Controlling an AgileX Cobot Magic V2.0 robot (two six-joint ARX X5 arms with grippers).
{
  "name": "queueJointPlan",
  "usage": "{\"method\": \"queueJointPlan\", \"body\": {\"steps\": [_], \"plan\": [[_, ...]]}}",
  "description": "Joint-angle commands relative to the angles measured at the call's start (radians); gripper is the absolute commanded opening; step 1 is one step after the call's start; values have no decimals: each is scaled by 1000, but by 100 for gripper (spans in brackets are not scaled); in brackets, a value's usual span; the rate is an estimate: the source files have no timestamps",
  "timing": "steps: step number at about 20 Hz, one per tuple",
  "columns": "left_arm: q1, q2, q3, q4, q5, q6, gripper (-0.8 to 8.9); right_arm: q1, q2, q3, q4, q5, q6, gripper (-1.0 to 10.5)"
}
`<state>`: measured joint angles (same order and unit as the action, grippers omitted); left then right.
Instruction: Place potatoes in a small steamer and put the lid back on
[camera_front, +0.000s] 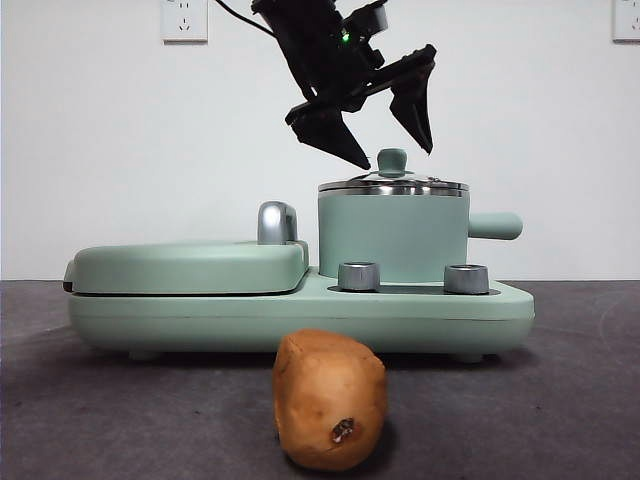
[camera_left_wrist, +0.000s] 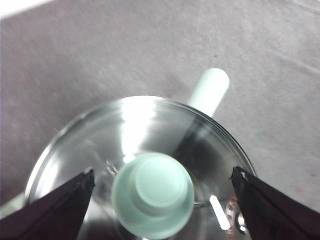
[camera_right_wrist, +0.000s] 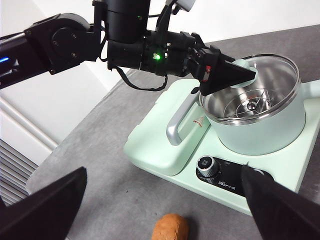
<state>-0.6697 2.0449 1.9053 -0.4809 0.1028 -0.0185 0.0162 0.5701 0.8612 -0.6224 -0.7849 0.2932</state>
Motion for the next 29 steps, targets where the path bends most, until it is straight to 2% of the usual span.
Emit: {"method": "queueJointPlan", "body": {"steps": [1,8,15,21,29], "plan": [[-27,22,31,2,-35,66,434,2,4,16,6,0,6,492],[-45,40,31,1,-81,55,386,2,3,16,0,-1,6,492],[-45,40,31,-3,-81,51,138,2,3,16,-16,-1,6,492],[-45,40,31,-19,-81,52,20,2,3,16,-15,0,6,492],[-42,-63,31,0,-81,63,18,2,3,16,-14,36,3,492]]}}
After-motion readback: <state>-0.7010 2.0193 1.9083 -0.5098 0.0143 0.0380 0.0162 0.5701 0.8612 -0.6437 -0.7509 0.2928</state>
